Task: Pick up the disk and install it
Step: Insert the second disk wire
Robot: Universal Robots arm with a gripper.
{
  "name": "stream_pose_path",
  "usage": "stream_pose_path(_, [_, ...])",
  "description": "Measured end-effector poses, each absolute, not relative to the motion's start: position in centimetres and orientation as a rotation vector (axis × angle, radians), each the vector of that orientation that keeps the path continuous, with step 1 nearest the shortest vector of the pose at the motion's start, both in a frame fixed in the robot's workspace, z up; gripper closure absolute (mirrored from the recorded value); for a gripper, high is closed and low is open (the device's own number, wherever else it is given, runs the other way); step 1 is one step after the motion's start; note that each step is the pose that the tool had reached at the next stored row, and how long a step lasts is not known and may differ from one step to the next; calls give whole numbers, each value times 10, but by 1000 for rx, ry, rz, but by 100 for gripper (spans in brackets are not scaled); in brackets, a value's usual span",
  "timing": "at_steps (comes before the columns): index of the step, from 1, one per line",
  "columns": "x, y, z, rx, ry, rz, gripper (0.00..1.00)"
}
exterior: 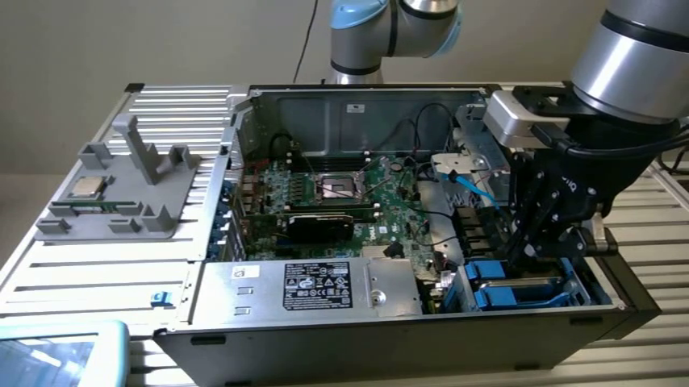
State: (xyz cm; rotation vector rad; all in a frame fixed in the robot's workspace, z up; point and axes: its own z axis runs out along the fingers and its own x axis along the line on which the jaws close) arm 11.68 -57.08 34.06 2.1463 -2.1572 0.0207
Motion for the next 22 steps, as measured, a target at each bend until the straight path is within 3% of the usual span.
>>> stream_pose_path(22, [117, -573, 338, 2154, -2164, 6, 84])
